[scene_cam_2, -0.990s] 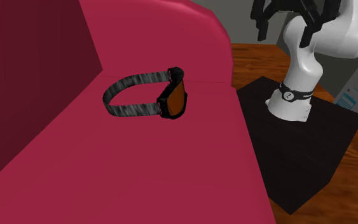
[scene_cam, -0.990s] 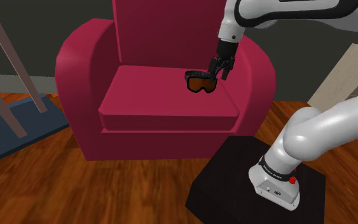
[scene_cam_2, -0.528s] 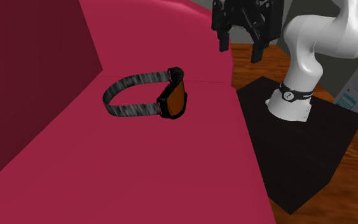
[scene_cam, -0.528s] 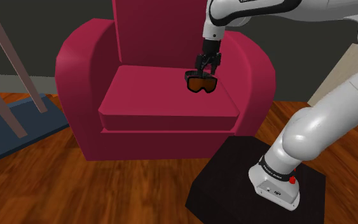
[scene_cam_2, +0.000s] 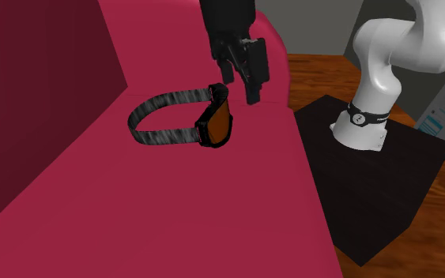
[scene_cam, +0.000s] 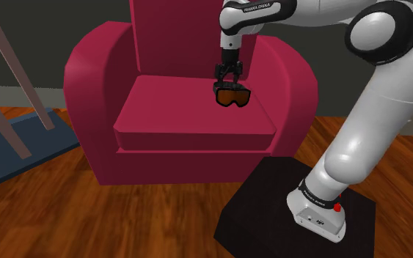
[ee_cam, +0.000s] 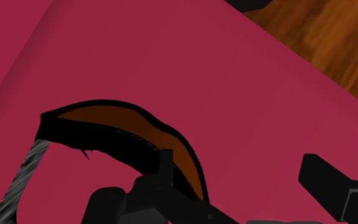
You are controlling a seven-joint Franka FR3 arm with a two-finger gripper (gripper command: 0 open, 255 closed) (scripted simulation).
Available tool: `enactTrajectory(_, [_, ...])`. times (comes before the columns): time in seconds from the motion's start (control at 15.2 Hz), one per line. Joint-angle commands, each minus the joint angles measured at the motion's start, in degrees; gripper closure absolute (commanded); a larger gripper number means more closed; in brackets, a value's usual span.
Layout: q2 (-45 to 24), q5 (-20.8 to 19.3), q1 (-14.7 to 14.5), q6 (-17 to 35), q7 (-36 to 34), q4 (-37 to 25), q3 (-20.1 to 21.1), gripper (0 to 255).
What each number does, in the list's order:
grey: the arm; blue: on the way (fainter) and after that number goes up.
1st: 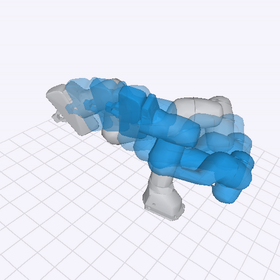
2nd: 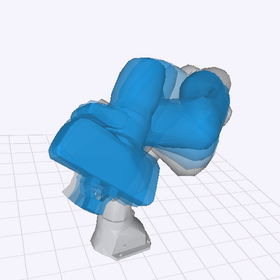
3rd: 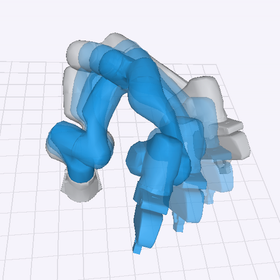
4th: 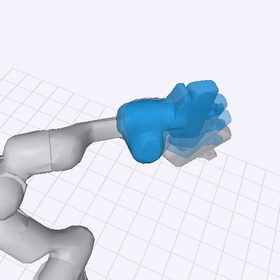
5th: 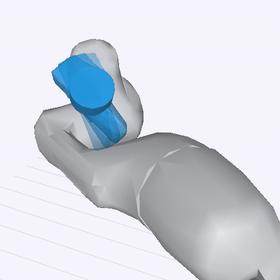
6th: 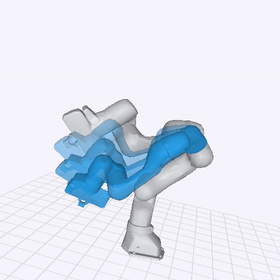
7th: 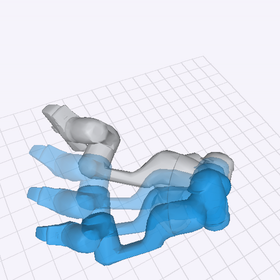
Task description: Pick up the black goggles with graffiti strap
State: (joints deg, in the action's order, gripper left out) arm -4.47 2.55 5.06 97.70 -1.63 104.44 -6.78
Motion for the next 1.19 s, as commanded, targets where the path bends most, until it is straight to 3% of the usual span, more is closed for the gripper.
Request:
enactTrajectory(0.0, [-5.1,-0.1,0.6,-1.7,0.2,-5.7,-0.5,0])
enactTrajectory(0.26, [-14.1,-0.1,1.9,-4.5,0.4,-16.0,-1.3,0])
enactTrajectory(0.86, [-15.2,0.1,1.8,0.9,0.5,-11.6,-1.2,0])
enactTrajectory(0.92, [-15.1,0.1,1.8,1.0,0.5,-11.3,-1.2,255])
enactTrajectory(1.12, [-15.2,0.1,1.8,1.1,0.6,-11.4,-1.2,255])
